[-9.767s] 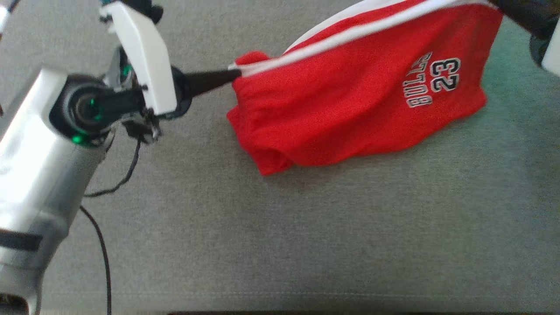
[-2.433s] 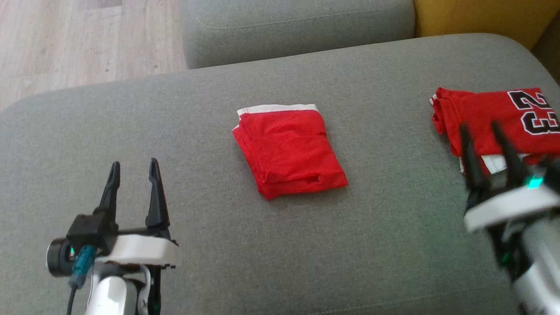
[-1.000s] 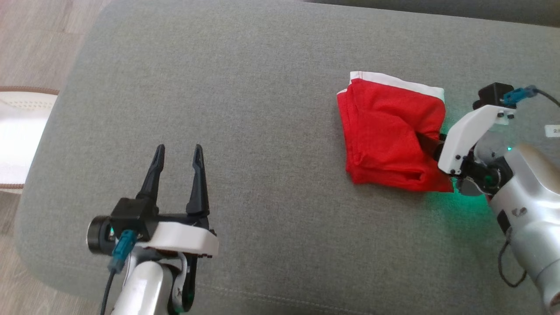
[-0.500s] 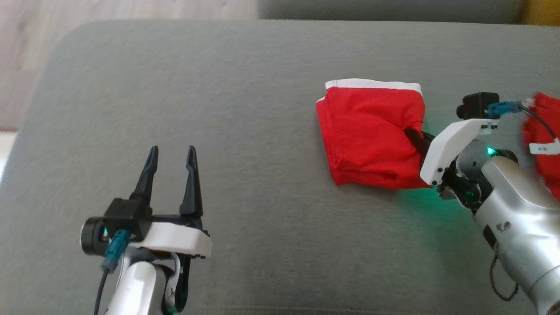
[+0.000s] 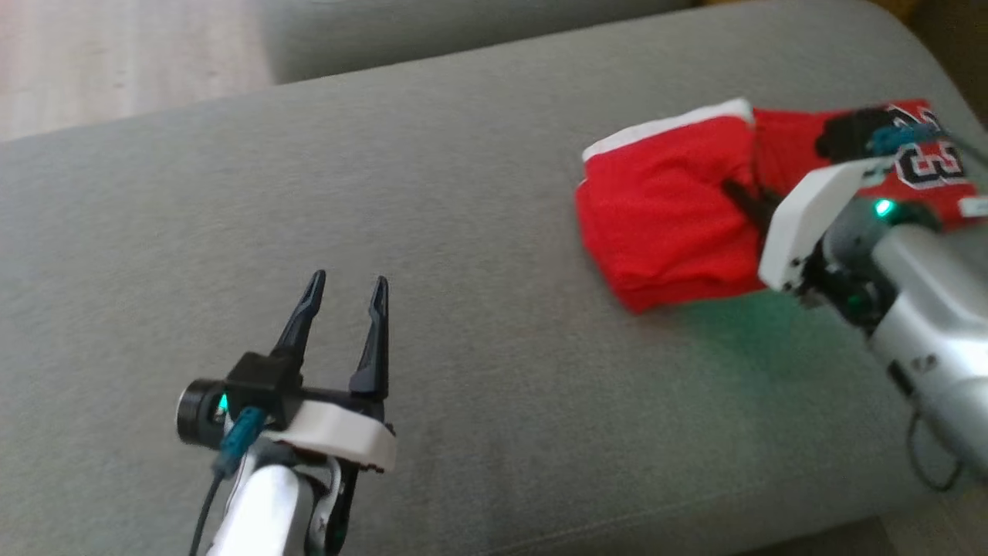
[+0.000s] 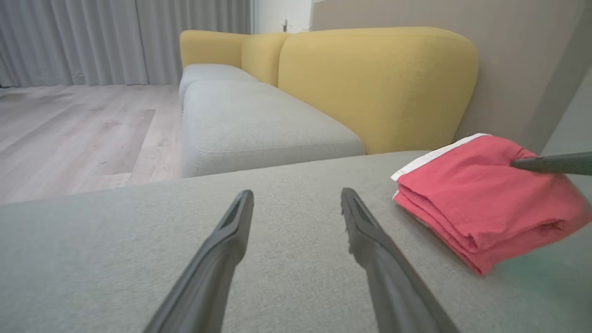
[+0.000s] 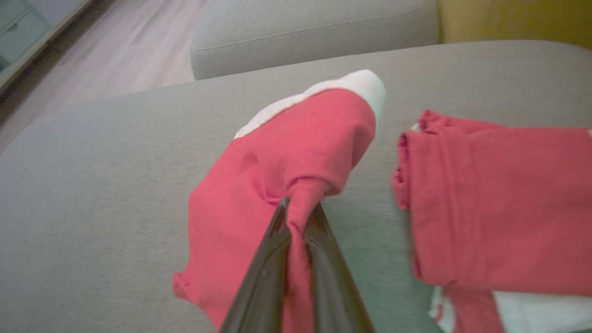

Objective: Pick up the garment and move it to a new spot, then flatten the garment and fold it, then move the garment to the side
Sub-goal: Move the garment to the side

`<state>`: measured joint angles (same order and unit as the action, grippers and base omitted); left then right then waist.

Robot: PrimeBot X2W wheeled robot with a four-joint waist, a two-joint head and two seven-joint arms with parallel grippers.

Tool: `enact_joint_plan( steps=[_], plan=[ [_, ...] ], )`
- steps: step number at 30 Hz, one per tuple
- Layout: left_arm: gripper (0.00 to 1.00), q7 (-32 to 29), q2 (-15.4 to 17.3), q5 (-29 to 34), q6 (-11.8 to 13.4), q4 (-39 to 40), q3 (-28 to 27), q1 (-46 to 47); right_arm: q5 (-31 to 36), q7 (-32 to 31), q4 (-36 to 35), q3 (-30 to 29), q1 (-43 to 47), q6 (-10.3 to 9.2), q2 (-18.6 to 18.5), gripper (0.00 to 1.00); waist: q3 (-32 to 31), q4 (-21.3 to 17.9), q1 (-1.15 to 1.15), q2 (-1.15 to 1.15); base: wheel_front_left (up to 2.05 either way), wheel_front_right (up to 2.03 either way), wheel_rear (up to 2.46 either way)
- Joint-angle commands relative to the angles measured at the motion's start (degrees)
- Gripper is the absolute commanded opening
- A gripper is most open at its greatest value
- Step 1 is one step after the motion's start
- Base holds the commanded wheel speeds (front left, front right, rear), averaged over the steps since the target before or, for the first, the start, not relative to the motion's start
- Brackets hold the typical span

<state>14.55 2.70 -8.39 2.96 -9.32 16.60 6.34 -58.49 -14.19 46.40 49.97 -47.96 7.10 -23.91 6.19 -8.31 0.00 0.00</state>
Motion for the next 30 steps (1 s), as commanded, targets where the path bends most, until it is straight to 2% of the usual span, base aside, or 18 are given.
enact_joint_plan(
  steps=[1, 11, 17, 22, 25, 30],
  plan=[
    [1.0, 0.4, 0.2, 0.8, -0.2, 1.5, -1.2, 3.7, -0.1, 0.2, -1.7, 0.9, -3.2, 0.39, -1.8, 0.0, 2.3, -2.5, 0.0, 0.0, 0.0, 0.0, 0.0],
    [1.0, 0.4, 0.2, 2.8, -0.7, -0.4, -0.2, 7.7, -1.3, -0.8, -1.3, 9.2, -10.5, 0.39, -13.1, 0.0, 8.5, -2.4, 0.0, 0.0, 0.0, 0.0, 0.0],
    [1.0, 0.4, 0.2, 3.2, -0.5, -0.7, -0.2, 8.4, 0.9, 0.7, 3.2, 14.0, -13.2, 0.39, -18.8, 0.0, 10.5, -1.1, 0.0, 0.0, 0.0, 0.0, 0.0],
    [1.0, 0.4, 0.2, 3.5, -0.5, -0.7, -0.2, 9.0, 2.8, 4.5, 9.2, 16.2, -14.6, 0.39, -18.4, 0.0, 12.2, -0.3, 0.0, 0.0, 0.0, 0.0, 0.0],
    [1.0, 0.4, 0.2, 3.9, -0.4, -0.7, -0.1, 9.7, 2.2, 7.5, 13.9, 15.1, -15.1, 0.39, -16.3, 0.0, 13.4, 0.3, 0.0, 0.0, 0.0, 0.0, 0.0],
    [1.0, 0.4, 0.2, 4.3, -0.2, -0.7, -0.1, 10.3, 1.8, 8.2, 21.1, 14.3, -15.5, 0.39, -13.8, 0.0, 14.5, 1.0, 0.0, 0.0, 0.0, 0.0, 0.0]
  ],
)
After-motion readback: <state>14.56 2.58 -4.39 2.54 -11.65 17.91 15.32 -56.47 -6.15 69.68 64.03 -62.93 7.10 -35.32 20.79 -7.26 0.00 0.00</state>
